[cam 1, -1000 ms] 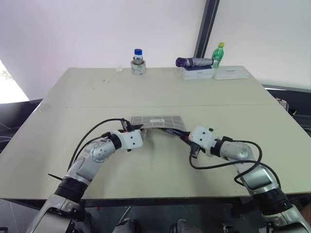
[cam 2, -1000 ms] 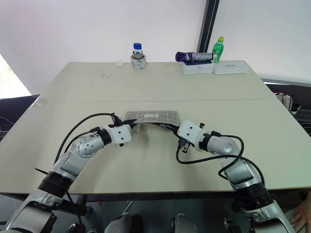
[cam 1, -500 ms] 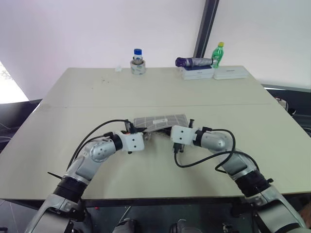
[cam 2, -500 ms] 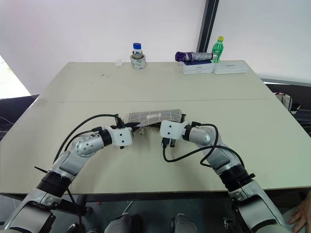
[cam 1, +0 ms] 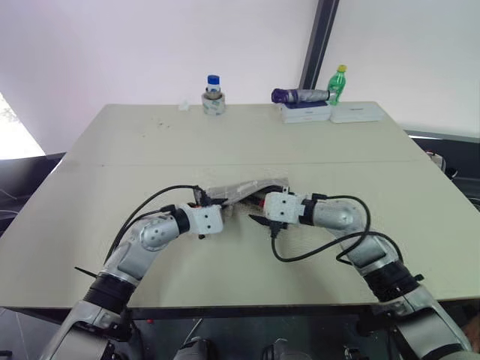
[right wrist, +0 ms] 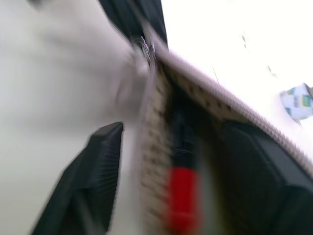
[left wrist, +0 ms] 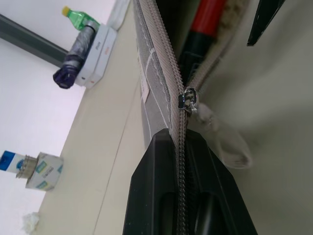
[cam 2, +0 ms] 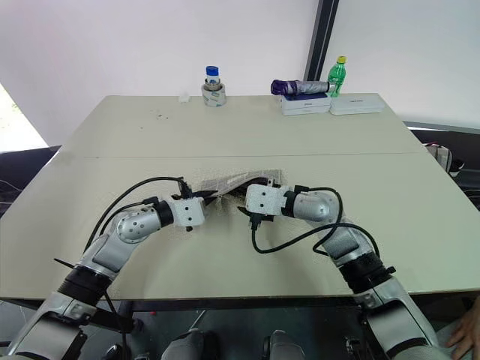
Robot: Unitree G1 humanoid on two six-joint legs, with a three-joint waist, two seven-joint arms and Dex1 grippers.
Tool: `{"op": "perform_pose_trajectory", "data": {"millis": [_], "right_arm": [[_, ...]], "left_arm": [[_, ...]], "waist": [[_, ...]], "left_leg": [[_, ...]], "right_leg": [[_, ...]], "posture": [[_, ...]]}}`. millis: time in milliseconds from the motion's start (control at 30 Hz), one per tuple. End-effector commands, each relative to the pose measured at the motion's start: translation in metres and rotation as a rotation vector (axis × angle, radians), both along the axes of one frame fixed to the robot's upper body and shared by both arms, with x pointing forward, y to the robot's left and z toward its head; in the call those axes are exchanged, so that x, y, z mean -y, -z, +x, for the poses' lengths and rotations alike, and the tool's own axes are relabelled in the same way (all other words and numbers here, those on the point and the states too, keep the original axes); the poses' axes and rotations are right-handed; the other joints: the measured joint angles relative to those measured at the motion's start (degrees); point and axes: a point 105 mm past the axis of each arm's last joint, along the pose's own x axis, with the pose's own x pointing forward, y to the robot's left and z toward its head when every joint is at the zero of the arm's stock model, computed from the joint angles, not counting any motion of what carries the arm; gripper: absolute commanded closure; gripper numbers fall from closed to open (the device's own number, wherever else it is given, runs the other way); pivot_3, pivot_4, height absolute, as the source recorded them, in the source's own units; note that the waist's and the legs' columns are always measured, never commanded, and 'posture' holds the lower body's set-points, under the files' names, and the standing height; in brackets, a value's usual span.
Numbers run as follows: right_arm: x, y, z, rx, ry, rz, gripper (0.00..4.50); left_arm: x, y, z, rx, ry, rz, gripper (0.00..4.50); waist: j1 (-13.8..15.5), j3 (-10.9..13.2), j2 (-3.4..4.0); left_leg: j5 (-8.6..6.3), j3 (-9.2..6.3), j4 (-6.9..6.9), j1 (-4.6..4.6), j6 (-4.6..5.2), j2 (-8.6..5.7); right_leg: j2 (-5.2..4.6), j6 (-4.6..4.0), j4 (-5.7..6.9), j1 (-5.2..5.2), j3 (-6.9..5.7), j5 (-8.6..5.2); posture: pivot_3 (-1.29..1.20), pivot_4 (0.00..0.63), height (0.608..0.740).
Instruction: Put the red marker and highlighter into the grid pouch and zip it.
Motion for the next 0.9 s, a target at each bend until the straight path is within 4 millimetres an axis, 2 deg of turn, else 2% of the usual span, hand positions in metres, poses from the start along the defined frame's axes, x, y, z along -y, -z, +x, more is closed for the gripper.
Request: {"op": "perform_pose_trajectory", "data": {"millis": [33,167,300,367,400,500,567,633,900], "right_arm": [[0.013,-0.022,-0.007,0.026,-0.009,0.053,1.27],[0.021,-0.035,-0.021,-0.055,-0.027,0.210,1.27],[0.015,-0.050,-0.038,-0.136,-0.090,0.368,1.27],[0.010,-0.049,-0.045,-0.237,-0.104,0.435,1.27],[0.007,-0.042,-0.049,-0.306,-0.101,0.441,1.27],[-0.003,-0.002,-0.056,-0.516,-0.050,0.492,1.27],[-0.006,0.029,-0.061,-0.584,0.000,0.446,1.27],[-0.007,0.050,-0.053,-0.593,0.083,0.406,1.27],[-0.039,0.049,-0.006,-0.484,0.239,0.508,1.27]], "left_arm": [[-0.004,-0.023,0.003,0.035,-0.032,-0.099,4.50],[-0.011,-0.028,0.009,0.026,-0.081,-0.133,4.50],[-0.013,-0.027,0.012,0.034,-0.095,-0.108,4.50],[-0.012,-0.026,0.013,0.040,-0.098,-0.094,4.50],[-0.011,-0.025,0.013,0.043,-0.094,-0.086,4.50],[-0.002,-0.020,0.010,0.066,-0.054,-0.021,4.50],[0.004,-0.021,0.007,0.074,-0.034,-0.004,4.50],[0.007,-0.022,0.006,0.081,-0.022,0.003,4.50],[0.011,-0.020,0.000,0.090,0.015,0.049,4.50]], "waist": [[0.06,0.00,0.00],[0.03,0.00,0.00],[-0.09,0.00,0.00],[-0.03,0.00,0.00],[0.00,0.00,0.00],[0.28,-0.07,-0.12],[0.20,-0.08,-0.12],[0.06,-0.07,-0.12],[-0.27,-0.08,-0.12]], "left_leg": [[0.00,0.00,0.00,0.00,0.00,0.00],[0.00,-0.03,0.00,0.00,0.01,0.00],[0.00,-0.05,0.00,0.01,0.01,0.00],[-0.01,-0.07,-0.01,0.02,0.01,0.02],[-0.01,-0.08,-0.01,0.02,0.01,0.03],[-0.02,-0.13,-0.01,0.01,0.04,0.04],[-0.08,-0.13,0.01,0.00,0.12,0.03],[-0.16,-0.12,0.01,-0.01,0.27,0.01],[-0.05,-0.12,0.05,0.02,0.08,0.03]], "right_leg": [[0.00,0.00,0.00,0.00,0.00,0.00],[0.00,0.00,0.00,0.01,0.00,0.00],[0.00,0.00,0.00,0.01,0.00,0.00],[0.01,0.00,0.01,0.01,0.00,0.01],[0.01,0.00,0.00,0.02,-0.01,0.01],[-0.03,-0.01,-0.01,0.07,-0.02,0.00],[-0.06,-0.01,-0.03,0.09,-0.04,0.00],[-0.09,-0.01,-0.03,0.08,-0.04,0.00],[0.05,-0.04,0.06,0.03,-0.02,0.02]], "posture": [[0.00,0.150,0.738],[0.00,0.150,0.738],[0.00,0.150,0.738],[0.00,0.150,0.738],[0.00,0.150,0.738],[0.00,0.150,0.738],[0.00,0.150,0.738],[0.00,0.150,0.738],[0.00,0.150,0.738]]}}
